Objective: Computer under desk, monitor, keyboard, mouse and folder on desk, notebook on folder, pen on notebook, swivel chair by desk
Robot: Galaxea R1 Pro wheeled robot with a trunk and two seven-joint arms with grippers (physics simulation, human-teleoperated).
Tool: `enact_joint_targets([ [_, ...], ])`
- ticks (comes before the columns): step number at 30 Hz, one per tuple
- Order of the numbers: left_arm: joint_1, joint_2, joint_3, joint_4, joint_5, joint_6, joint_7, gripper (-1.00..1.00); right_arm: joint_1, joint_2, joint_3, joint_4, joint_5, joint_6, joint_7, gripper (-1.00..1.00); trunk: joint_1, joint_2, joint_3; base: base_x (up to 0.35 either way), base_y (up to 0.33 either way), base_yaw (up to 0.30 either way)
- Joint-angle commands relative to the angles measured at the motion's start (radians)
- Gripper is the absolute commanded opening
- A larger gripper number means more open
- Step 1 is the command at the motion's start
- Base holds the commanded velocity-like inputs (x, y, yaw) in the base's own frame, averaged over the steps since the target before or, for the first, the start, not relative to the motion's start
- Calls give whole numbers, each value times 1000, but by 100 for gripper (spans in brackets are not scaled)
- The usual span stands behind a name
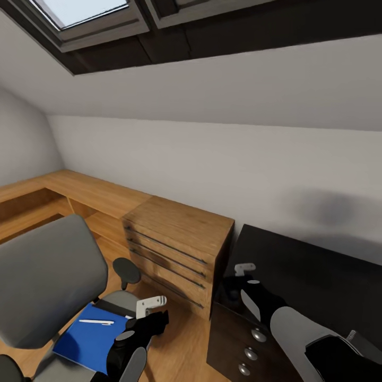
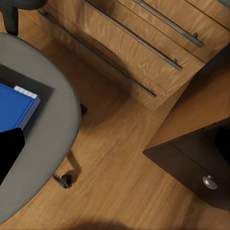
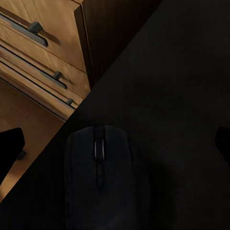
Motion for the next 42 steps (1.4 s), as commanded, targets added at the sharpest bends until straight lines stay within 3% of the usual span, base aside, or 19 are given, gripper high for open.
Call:
enact_joint_targets([
  [1, -1, 0, -1, -1, 10, 1, 14, 100, -1, 0, 10, -1, -9, 25, -5, 100, 4, -8, -4, 0, 0, 0],
  [31, -1, -1, -3, -3, 13, 1, 29, 100, -1, 0, 10, 0, -11, 58, -7, 100, 119, -218, -98, 0, 0, 0],
  [36, -1, -1, -3, -3, 16, 1, 29, 100, -1, 1, 10, 0, -11, 77, -7, 100, 119, -218, -98, 0, 0, 0],
  [37, -1, -1, -3, -3, 16, 1, 29, 100, -1, 1, 10, 0, -11, 77, -7, -100, 119, -218, -98, 0, 0, 0],
  [42, -1, -1, -2, -2, 17, 2, 29, 100, -1, 0, 10, -1, -12, 77, -6, -100, 119, -218, -98, 0, 0, 0],
])
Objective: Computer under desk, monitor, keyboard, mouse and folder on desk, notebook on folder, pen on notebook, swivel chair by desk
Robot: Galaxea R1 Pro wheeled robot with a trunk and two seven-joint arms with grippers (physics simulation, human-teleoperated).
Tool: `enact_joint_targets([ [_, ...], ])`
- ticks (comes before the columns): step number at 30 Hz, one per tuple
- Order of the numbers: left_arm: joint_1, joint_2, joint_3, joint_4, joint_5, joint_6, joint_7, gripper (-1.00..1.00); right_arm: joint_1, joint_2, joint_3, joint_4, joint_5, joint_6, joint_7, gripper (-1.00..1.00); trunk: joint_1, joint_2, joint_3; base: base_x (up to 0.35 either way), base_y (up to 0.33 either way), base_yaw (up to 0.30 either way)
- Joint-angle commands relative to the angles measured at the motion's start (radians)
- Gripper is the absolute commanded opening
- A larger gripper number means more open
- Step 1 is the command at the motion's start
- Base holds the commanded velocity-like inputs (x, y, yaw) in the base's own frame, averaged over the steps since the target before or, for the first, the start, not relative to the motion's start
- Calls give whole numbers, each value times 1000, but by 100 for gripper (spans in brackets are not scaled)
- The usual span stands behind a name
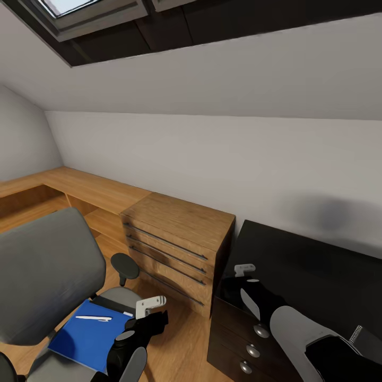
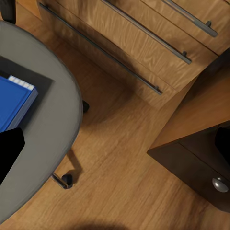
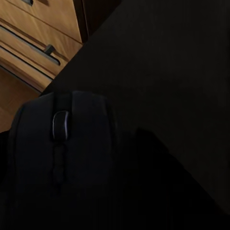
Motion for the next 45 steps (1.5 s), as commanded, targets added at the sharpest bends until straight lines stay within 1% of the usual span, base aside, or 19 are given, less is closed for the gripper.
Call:
enact_joint_targets([
  [1, -1, 1, -1, -1, 11, 1, 10, 100, 0, 0, 13, 12, -17, 9, -4, -100, 0, -1, -1, 0, 0, 0],
  [24, -1, 3, 2, 10, 13, 3, 9, 100, 0, 0, 12, 4, -17, 4, 0, -100, 0, -1, -1, 0, 0, 0],
  [25, -1, 4, 2, 15, 13, 3, 8, 100, 0, -1, 11, -11, -16, 1, -1, -100, 0, -1, -1, 0, 0, 0],
  [26, -1, 4, 3, 21, 13, 3, 8, 100, 0, -2, 10, -45, -16, 1, -2, -100, 0, -1, -1, 0, 0, 0],
  [28, -1, 4, 3, 24, 12, 2, 7, 100, 0, -3, 10, -65, -17, 3, -3, -100, 0, -1, -1, 0, 0, 0],
  [38, -1, 4, 3, 26, 11, 2, 7, 100, 1, -7, 8, -93, -17, 5, -4, -100, 0, -1, -1, 0, 0, 0],
  [41, -1, 5, 3, 26, 11, 2, 7, 100, 5, -8, 8, -140, -17, 7, -6, -100, 0, -1, -1, -7, 0, 0],
  [42, -1, 5, 4, 26, 11, 2, 7, 100, 12, -8, 7, -170, -17, 11, -7, -100, 0, -1, -1, -61, 31, 0],
  [44, -1, 6, 4, 26, 11, 2, 7, 100, 39, -10, 0, -237, -21, 41, -8, -100, 0, -1, -1, -146, 121, 0],
  [45, -1, 6, 5, 26, 11, 2, 6, 100, 69, -12, -14, -307, -30, 72, -15, -100, 0, -1, -1, -210, 187, 0],
])
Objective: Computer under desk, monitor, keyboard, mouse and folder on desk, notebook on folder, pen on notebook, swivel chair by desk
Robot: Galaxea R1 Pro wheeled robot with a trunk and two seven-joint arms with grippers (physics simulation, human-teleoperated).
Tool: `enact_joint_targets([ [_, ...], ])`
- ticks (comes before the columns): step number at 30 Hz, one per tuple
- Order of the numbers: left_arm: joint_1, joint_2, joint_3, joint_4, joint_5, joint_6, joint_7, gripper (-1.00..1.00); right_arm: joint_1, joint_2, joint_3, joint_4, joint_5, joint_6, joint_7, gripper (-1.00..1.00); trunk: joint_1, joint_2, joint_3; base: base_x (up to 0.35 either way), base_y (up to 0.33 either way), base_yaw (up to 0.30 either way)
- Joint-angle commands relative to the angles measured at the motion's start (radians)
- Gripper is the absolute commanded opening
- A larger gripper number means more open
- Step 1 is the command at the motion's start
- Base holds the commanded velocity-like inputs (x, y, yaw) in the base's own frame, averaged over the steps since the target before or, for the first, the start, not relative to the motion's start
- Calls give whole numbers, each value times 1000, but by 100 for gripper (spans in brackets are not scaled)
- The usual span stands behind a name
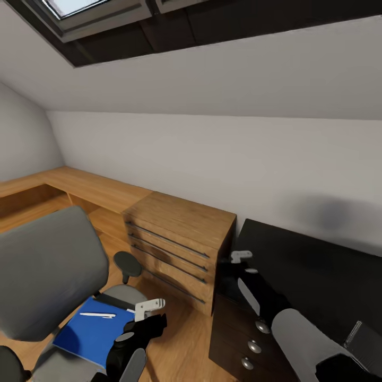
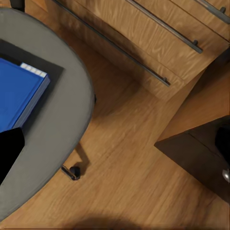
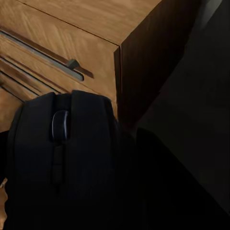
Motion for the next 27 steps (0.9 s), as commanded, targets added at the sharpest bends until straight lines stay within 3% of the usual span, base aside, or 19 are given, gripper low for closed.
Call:
enact_joint_targets([
  [1, -1, 0, -1, -1, 10, 1, 10, 100, 26, -3, -7, -67, -18, 25, -21, -100, 0, -1, -1, -225, 203, 0],
  [3, -1, 0, -1, -1, 10, 1, 10, 100, 79, -8, -22, -181, -23, 59, -66, -100, 0, -1, -1, -237, 215, 0],
  [5, -1, 0, -1, -1, 10, 1, 10, 100, 162, -11, -38, -336, -26, 105, -155, -100, 0, -1, -1, -246, 224, 0],
  [10, -1, 0, -1, -1, 10, 1, 10, 100, 265, -9, -72, -561, -41, 139, -305, -100, 0, -1, -1, -252, 229, 0],
  [11, -1, 0, -1, -1, 10, 2, 10, 100, 324, -8, -79, -664, -56, 145, -360, -100, 0, -1, -1, -255, 231, 0],
  [21, -1, 0, -2, -1, 11, 2, 10, 100, 362, 2, -80, -760, -66, 147, -392, -100, 0, -1, -1, -256, 110, 0],
  [27, -1, 0, -3, -1, 11, 2, 10, 100, 365, 0, -88, -762, -63, 141, -393, -100, 0, -1, 0, -11, -15, -169],
])
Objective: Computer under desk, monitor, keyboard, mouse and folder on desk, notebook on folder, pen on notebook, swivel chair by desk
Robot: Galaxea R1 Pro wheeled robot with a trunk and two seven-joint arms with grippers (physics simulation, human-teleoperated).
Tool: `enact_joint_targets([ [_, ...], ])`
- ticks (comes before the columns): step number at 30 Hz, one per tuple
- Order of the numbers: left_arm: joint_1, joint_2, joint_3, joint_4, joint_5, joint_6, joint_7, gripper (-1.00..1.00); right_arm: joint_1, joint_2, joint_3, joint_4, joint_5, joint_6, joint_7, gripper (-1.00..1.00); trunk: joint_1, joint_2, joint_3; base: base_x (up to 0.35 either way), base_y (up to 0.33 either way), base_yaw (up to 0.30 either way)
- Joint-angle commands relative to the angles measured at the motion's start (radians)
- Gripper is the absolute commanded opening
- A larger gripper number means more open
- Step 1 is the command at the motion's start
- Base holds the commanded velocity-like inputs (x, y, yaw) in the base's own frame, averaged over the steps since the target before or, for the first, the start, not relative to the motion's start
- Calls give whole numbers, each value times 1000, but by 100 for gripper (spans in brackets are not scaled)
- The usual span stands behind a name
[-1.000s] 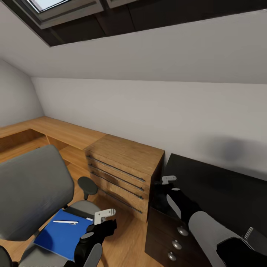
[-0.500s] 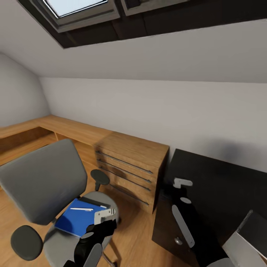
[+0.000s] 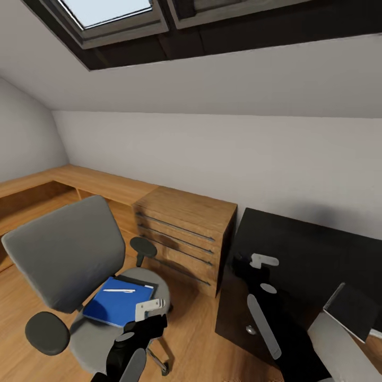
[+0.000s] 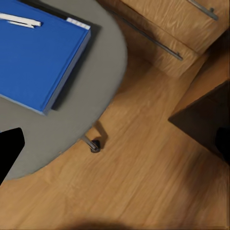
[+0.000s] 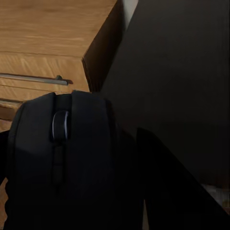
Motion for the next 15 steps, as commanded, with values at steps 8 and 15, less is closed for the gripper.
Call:
enact_joint_targets([
  [8, -1, 0, -1, 0, 10, -1, 9, 100, -1, -1, -38, 6, -12, -3, -20, -100, 0, -1, -1, 0, -248, -295],
  [15, -1, 0, -2, 0, 10, 1, 9, 100, -1, -2, -69, 7, -13, -3, -22, -100, 0, -1, -1, 0, -96, -297],
])
